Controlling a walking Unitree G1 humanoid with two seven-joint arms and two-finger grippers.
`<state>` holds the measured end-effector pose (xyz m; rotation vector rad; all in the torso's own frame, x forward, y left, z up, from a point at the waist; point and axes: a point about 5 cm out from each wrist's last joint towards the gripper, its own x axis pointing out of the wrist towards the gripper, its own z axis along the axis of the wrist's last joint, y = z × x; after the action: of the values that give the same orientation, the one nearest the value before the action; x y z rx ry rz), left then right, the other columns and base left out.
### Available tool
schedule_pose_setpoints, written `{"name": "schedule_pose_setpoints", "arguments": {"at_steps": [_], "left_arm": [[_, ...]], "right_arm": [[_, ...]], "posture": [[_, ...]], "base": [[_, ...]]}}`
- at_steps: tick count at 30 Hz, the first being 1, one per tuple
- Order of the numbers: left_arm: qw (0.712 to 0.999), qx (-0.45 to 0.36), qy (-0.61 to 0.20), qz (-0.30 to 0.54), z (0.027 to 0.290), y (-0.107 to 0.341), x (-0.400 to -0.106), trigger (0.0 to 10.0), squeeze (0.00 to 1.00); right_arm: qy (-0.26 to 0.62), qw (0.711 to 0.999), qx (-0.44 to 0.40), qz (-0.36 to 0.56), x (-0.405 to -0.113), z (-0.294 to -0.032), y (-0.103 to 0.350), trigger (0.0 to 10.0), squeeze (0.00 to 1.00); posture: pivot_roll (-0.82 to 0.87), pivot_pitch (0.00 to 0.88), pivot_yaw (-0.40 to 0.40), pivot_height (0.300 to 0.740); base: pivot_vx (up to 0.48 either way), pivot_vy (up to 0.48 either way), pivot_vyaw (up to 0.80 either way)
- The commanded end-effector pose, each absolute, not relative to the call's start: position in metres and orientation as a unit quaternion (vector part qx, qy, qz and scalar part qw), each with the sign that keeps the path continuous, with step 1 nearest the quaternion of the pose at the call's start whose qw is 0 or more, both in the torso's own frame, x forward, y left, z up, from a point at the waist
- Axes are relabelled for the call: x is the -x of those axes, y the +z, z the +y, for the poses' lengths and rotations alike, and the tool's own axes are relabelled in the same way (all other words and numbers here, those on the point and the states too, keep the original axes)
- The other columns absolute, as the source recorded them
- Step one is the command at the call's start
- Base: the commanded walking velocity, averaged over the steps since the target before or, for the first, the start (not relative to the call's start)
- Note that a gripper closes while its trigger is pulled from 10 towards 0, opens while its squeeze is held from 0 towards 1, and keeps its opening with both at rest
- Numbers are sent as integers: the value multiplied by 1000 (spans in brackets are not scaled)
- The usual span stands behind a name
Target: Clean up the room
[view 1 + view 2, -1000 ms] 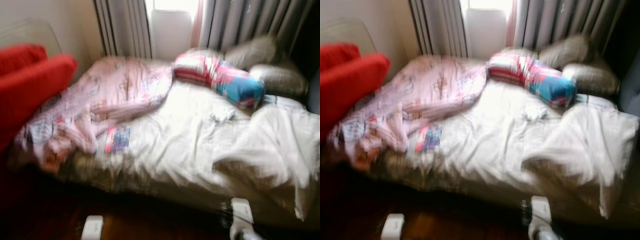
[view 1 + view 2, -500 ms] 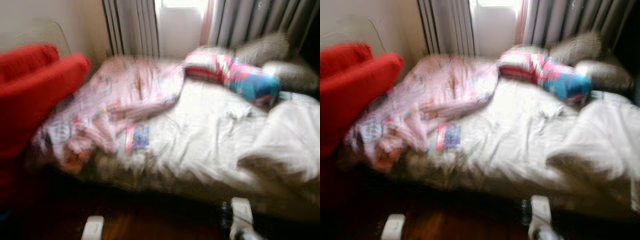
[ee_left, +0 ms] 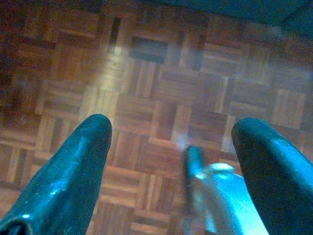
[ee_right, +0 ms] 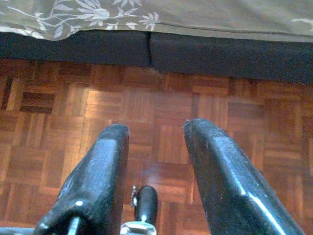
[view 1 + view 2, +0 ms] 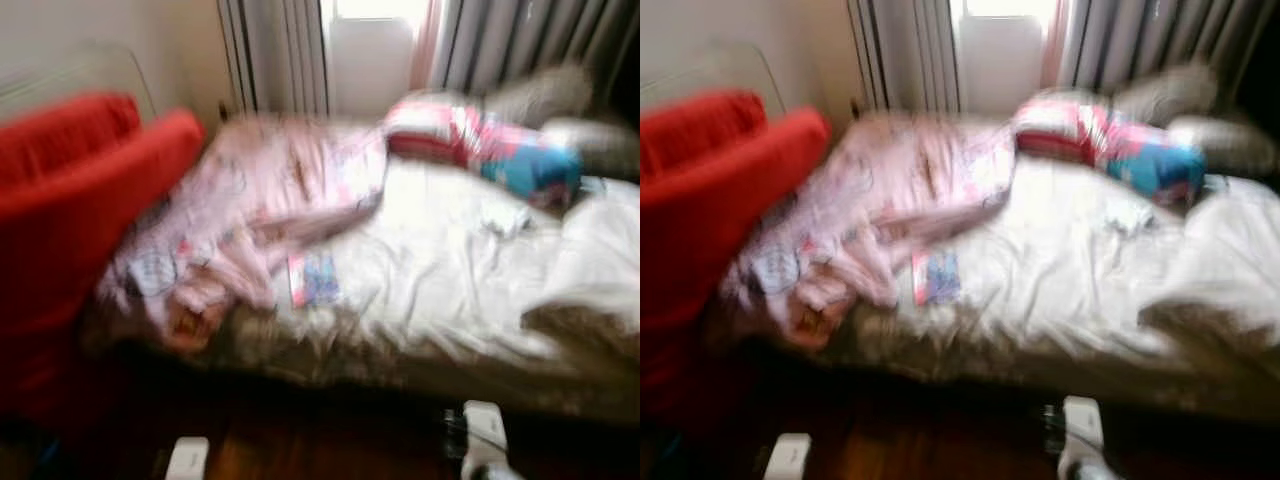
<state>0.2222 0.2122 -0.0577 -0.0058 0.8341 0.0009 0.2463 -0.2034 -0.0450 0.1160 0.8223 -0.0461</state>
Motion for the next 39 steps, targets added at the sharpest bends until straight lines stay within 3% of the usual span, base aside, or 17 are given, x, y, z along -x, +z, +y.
{"name": "schedule_pose_setpoints", "arguments": {"at_steps": [1, 13, 39], "left_arm": [[911, -5, 6, 412, 219, -59, -218, 10000, 0], [912, -7, 3, 411, 219, -59, -218, 10000, 0], [913, 1, 6, 407, 218, -58, -221, 10000, 0]], "right_arm": [[-17, 918, -61, 391, -252, -198, -42, 10000, 0], [-15, 918, -61, 391, -251, -197, -42, 10000, 0], [-4, 920, -50, 388, -255, -198, -40, 10000, 0]], "posture": [[-6, 58, -9, 740], [-5, 57, -6, 740], [-8, 81, -9, 740]], "base": [[0, 0, 0], [0, 0, 0], [363, 0, 100]]}}
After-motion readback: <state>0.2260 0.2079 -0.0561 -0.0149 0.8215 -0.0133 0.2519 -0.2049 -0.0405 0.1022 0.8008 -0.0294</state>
